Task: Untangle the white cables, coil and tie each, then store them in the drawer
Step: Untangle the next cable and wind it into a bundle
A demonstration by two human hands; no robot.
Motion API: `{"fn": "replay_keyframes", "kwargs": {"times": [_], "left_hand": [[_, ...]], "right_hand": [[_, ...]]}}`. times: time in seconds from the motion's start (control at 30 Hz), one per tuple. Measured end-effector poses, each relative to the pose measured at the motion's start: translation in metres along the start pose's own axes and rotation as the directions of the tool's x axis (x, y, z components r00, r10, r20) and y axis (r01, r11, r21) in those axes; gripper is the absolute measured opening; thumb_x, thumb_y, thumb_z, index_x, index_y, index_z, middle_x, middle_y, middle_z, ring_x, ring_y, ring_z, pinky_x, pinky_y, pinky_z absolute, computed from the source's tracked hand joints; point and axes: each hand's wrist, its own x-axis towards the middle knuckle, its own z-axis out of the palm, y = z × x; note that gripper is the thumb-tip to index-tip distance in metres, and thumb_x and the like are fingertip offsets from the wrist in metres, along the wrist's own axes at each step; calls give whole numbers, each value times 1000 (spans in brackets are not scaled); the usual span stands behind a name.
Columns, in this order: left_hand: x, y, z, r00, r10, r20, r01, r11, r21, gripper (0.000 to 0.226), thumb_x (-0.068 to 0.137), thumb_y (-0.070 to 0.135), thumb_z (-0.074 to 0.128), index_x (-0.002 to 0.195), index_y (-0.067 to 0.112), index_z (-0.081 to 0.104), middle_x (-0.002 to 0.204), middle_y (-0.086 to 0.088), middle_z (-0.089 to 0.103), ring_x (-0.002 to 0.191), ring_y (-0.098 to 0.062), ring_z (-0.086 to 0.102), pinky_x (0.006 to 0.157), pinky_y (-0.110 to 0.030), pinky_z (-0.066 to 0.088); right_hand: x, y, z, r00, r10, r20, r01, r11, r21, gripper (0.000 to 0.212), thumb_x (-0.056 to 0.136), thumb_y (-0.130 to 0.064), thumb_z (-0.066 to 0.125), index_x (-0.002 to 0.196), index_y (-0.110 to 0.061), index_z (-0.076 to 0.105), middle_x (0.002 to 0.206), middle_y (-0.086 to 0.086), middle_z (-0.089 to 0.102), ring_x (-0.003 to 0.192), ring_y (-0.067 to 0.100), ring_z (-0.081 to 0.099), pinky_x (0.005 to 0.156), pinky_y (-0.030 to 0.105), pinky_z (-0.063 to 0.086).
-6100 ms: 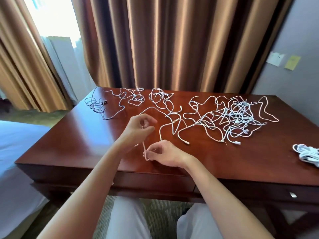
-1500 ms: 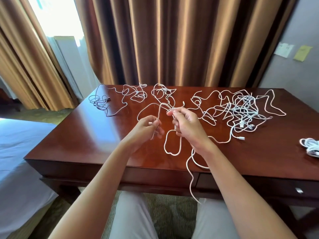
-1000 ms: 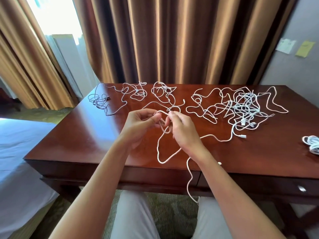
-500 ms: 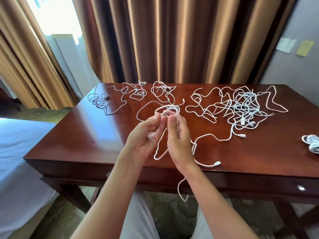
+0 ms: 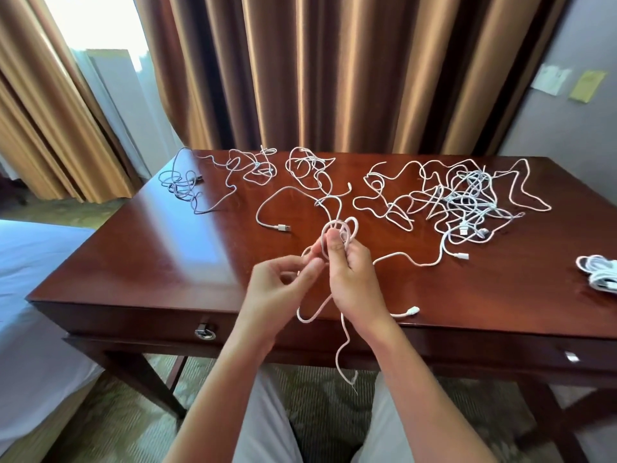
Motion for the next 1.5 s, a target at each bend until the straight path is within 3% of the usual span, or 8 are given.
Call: {"fn": "replay_keyframes", "kwargs": {"times": [0.2,0.3,0.6,0.77,0.93,1.07,1.27,1.5], "left_hand": [[19,24,-18,687,648,329,-719,539,438,33,102,37,51,125,15,60,114,-1,54,97,-19,60,84,-28,49],[30,30,-18,583,693,424,-799,395,454,37,102,30,51,88,0,68,87,-2,54,73,-17,56,68,-30,49],[28,5,-11,742,667,-68,-556,669,493,52,104,32,49,65,-3,49,51,-4,42,54,-7,30,50,-22,28],[20,5,13,888,361,-285,-352,932,84,55,105,33,50,66,-6,53,52,-3,48,53,-10,40,49,-26,35],[6,8,34,987,69,-145,-114,936,-334,41,105,31,49,77,10,72,72,-12,68,66,-20,61,59,-30,50],[3,2,36,968,183,-174,-206,971,-123,50,104,36,50,72,1,65,66,-9,63,65,-17,54,59,-34,43],[6,-2,10,810,582,-70,-475,721,506,50,105,39,48,65,13,66,60,8,58,57,-10,55,57,-34,43],[18,30,-9,645,627,437,-740,370,562,36,101,41,52,92,10,69,92,2,57,74,-22,60,65,-41,53]], "right_hand": [[-2,-13,-12,877,170,450,-152,985,-77,39,111,-25,35,77,-9,46,59,-2,39,46,7,33,48,21,28],[-5,-23,-15,809,186,557,-245,969,33,26,106,-3,34,82,-10,40,59,-2,29,50,10,21,47,24,17],[-5,-11,-21,949,55,311,-152,943,297,24,105,-22,50,111,-3,63,65,-2,45,56,10,37,53,22,32],[-14,-15,0,1000,-18,6,15,934,356,27,93,-27,63,109,-4,63,79,-2,68,69,10,62,64,21,50],[-22,-8,19,996,-36,-76,48,984,172,51,90,-59,62,127,-24,63,127,2,60,120,17,62,103,39,51],[-19,-3,22,994,-42,-97,57,986,156,33,100,-53,44,117,-35,65,121,1,67,121,20,61,107,48,45],[-7,-2,-1,995,5,-101,-6,1000,-4,42,107,-39,38,85,-11,60,71,-8,57,64,-1,54,70,22,44],[-5,-14,-30,860,197,470,-150,979,-136,27,104,-9,45,80,3,50,55,0,46,44,10,39,44,16,32]]}}
